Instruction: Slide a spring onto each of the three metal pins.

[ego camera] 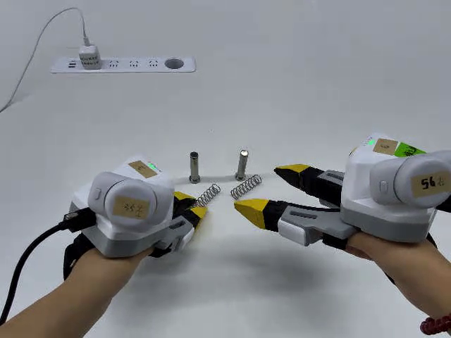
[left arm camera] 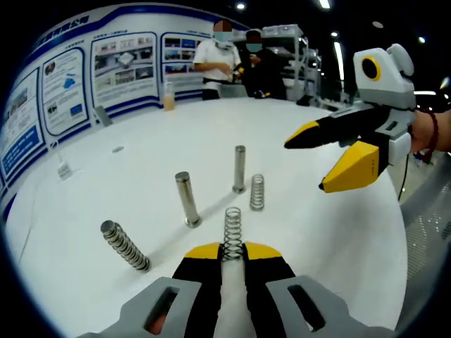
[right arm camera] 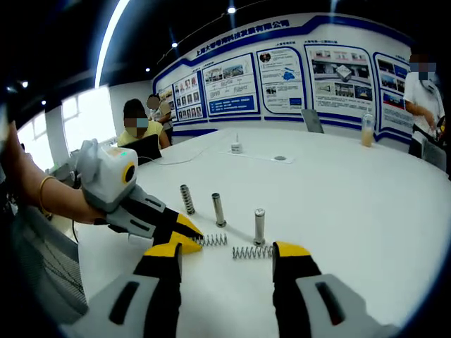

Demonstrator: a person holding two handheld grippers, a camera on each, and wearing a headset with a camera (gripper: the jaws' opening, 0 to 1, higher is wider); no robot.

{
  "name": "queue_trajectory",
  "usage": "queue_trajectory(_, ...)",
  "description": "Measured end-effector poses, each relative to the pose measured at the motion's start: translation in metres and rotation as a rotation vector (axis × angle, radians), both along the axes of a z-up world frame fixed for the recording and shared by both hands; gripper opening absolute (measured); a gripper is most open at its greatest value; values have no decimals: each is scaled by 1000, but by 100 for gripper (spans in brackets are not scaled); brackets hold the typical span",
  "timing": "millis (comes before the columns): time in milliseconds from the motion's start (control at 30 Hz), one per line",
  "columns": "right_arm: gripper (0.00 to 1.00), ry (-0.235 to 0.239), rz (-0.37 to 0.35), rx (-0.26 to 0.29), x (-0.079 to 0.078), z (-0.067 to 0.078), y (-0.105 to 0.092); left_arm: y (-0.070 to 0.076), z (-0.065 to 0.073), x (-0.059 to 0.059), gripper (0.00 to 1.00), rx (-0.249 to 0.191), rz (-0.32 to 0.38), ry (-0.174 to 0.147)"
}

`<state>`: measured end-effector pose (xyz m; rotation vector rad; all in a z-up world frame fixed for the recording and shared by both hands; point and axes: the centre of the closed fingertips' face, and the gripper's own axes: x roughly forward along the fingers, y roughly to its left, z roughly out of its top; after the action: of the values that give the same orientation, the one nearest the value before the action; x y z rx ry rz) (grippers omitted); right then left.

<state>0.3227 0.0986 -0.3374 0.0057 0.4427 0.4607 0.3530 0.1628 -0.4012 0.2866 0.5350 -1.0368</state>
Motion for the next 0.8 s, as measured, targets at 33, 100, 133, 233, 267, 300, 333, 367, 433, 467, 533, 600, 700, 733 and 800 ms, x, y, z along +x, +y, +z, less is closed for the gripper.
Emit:
queue_trajectory(33,53,1,1,0,0,0,0,0,0,0,11,2,-2,-3)
queue_trajectory(100,53,4,0,1,0,0,0,0,0,0,11,8,-8,-10)
queue_trajectory(133,53,7,-1,1,0,0,0,0,0,0,11,11,-12,-13)
queue_trajectory(233,53,13,-8,1,0,-1,-1,0,-1,1,10,13,-6,-11)
queue_trajectory(267,53,18,-15,7,1,0,-1,0,0,1,10,13,-5,-10)
queue_trajectory(300,53,21,-22,14,1,0,-2,1,0,2,10,15,-2,-12)
queue_trajectory(333,53,25,-27,25,1,1,-2,2,1,2,10,16,2,-25)
queue_trajectory(367,52,25,-30,32,1,2,-2,1,5,2,10,4,0,-38)
queue_trajectory(433,52,25,-32,70,2,6,-1,1,11,1,10,-9,0,-52)
queue_trajectory(467,52,26,-33,98,3,8,1,1,15,1,10,-15,-1,-63)
queue_trajectory(533,52,15,-41,116,5,12,0,0,21,0,10,-25,-5,-77)
queue_trajectory(600,52,9,-43,142,7,18,1,1,26,-1,10,-36,-4,-89)
queue_trajectory(700,52,2,-40,164,9,23,4,2,35,-4,10,-58,1,-100)
queue_trajectory(733,52,3,-40,164,10,24,5,3,38,-4,10,-63,1,-105)
queue_trajectory(800,51,7,-37,168,11,25,7,3,46,-7,10,-84,0,-123)
